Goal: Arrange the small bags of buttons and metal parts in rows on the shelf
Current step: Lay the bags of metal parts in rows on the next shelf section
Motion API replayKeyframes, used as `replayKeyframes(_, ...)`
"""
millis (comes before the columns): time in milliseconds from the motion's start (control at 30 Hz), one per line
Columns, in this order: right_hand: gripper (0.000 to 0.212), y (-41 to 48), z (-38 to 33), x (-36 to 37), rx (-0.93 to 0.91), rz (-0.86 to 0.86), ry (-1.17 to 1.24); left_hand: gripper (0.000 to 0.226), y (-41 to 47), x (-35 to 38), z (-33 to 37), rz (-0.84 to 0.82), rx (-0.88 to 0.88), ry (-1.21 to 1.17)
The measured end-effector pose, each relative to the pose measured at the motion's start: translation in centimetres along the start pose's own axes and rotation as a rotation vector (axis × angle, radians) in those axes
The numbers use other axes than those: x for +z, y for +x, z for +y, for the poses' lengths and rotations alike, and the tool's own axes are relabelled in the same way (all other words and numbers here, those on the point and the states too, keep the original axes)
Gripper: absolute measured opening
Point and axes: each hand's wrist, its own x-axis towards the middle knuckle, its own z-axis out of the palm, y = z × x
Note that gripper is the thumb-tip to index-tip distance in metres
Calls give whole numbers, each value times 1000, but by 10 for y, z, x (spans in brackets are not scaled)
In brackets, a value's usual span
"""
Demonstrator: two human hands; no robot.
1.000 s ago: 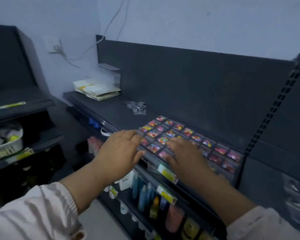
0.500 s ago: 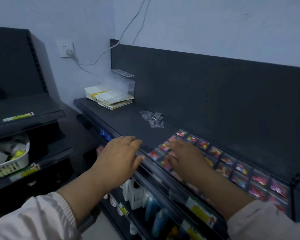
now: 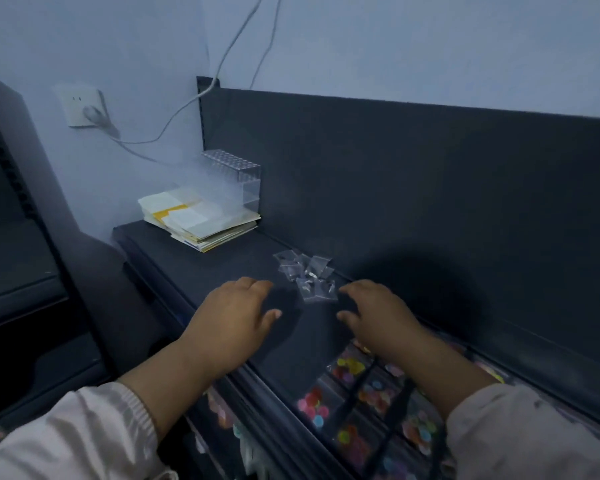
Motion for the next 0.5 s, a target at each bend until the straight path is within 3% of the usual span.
replayKeyframes(267, 41, 57, 12, 37, 205, -85, 75, 46, 88, 43, -30, -105, 59, -131)
replayKeyframes(500, 32, 91, 14, 60, 424, -74, 110, 29, 177, 75, -51, -186, 177, -267)
